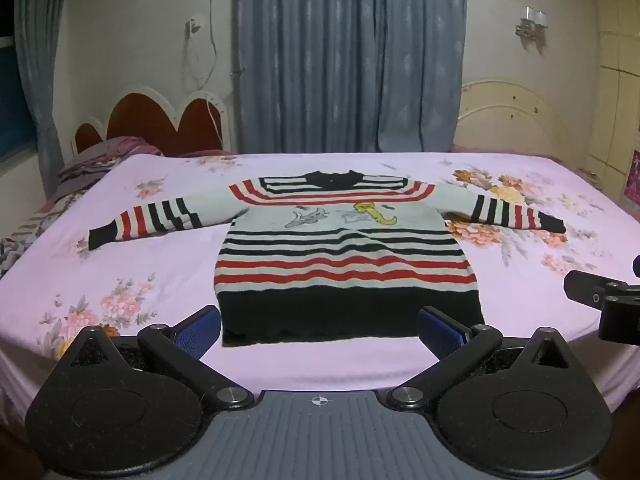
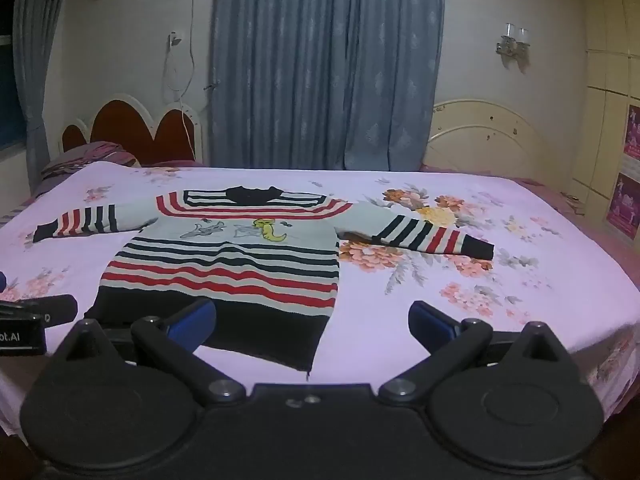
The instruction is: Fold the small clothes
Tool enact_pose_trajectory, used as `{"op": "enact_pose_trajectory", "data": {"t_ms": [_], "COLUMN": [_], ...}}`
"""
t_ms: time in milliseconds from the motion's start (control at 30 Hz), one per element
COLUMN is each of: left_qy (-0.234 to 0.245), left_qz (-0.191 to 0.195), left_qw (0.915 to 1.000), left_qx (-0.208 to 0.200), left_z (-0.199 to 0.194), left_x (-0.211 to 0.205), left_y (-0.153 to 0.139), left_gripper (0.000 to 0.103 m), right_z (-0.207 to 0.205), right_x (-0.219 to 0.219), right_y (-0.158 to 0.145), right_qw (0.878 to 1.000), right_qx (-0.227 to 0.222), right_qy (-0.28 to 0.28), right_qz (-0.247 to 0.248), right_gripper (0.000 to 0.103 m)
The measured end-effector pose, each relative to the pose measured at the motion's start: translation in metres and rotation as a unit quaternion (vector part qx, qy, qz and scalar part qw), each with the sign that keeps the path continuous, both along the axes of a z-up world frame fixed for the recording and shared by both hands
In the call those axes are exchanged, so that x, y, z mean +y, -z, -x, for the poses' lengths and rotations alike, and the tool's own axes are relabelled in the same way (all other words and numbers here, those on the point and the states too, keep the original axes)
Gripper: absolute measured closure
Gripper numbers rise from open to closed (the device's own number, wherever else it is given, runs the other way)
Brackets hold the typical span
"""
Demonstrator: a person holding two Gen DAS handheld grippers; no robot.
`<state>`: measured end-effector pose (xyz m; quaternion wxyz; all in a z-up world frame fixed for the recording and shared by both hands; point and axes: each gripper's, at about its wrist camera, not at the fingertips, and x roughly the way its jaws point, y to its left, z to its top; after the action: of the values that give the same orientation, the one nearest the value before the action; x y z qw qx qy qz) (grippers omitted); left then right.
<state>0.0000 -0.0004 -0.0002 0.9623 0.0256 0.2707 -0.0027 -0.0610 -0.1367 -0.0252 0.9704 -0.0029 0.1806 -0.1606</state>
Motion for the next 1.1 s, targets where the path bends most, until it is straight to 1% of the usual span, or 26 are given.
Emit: {"op": "enact_pose_trajectory", "data": {"t_ms": [533,600,1100], "left_qy": [-0.005,-0.006,-0.007], "left_qz": [0.005,0.011,0.010], "left_qw": [1.0000,0.9999,0.9999], "left_qx": [0.003,0.003,0.000], "left_z": [-0.003,-0.002,0.000], "left_x": [-0.010,-0.001,-0.001], "left_y": [-0.004,-0.002,-0.002], "left_gripper": [0.000,0.000,0.000], "right_z": [-0.003,-0.003,-0.004], "right_x": [-0.001,-0.001,-0.001], "right_y": [0.001,0.001,-0.001], "right_qw": [1.000,1.000,1.000], "right_qx": [0.001,0.001,0.002], "right_qy": [-0.008,-0.008,-0.009], "right_qz": [0.004,0.004,0.003], "right_gripper": [0.001,0.001,0.001]}}
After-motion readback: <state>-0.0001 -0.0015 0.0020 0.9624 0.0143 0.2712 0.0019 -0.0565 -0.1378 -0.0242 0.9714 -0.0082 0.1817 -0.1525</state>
